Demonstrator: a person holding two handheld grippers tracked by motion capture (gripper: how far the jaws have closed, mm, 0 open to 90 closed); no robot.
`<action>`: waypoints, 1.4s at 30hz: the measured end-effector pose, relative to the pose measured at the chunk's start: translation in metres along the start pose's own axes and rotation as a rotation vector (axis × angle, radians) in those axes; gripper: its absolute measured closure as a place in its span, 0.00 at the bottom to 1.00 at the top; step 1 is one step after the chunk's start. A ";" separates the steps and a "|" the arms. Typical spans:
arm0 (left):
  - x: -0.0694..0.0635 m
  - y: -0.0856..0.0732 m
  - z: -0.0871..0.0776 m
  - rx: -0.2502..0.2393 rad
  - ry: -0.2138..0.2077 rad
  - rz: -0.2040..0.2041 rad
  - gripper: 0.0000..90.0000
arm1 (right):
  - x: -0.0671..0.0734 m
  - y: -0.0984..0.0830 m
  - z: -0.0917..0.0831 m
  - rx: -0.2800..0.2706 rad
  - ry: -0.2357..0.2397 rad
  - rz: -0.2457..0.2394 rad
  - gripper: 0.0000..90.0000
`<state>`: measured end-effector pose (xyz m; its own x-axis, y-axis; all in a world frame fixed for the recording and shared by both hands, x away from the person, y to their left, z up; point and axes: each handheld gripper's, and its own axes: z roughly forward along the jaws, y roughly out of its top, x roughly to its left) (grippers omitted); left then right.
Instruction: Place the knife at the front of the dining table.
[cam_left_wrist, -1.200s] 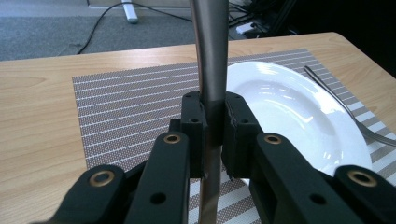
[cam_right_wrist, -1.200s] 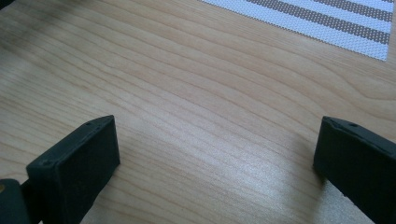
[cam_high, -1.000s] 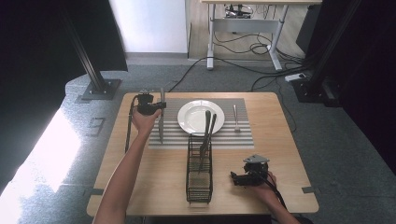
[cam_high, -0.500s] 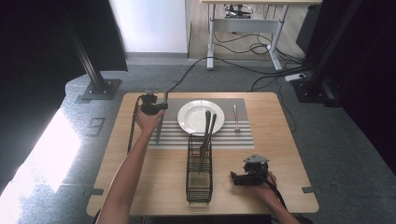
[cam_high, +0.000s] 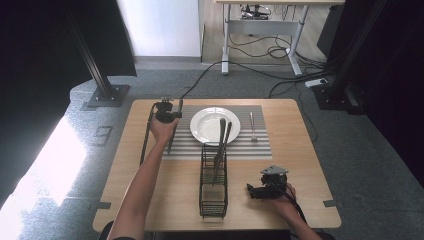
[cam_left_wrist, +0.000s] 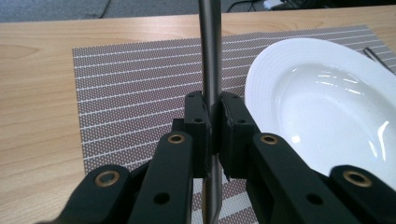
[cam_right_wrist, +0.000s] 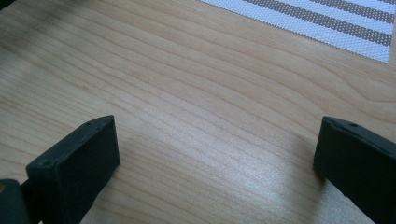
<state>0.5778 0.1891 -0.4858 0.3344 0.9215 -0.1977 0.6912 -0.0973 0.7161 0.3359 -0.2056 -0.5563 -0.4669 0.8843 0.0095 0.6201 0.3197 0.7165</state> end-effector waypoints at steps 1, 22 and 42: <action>0.001 0.000 0.002 0.003 0.000 -0.004 0.92 | 0.000 0.000 0.000 0.000 0.000 0.000 0.00; 0.022 -0.018 0.046 0.115 0.006 -0.107 0.93 | 0.000 0.000 0.000 0.000 0.002 -0.002 0.00; 0.023 -0.018 0.045 0.108 0.043 -0.062 0.87 | 0.000 0.000 -0.001 -0.001 0.002 -0.004 0.01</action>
<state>0.6018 0.1950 -0.5332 0.2631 0.9419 -0.2088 0.7756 -0.0778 0.6265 0.3353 -0.2061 -0.5562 -0.4706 0.8823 0.0084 0.6179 0.3227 0.7170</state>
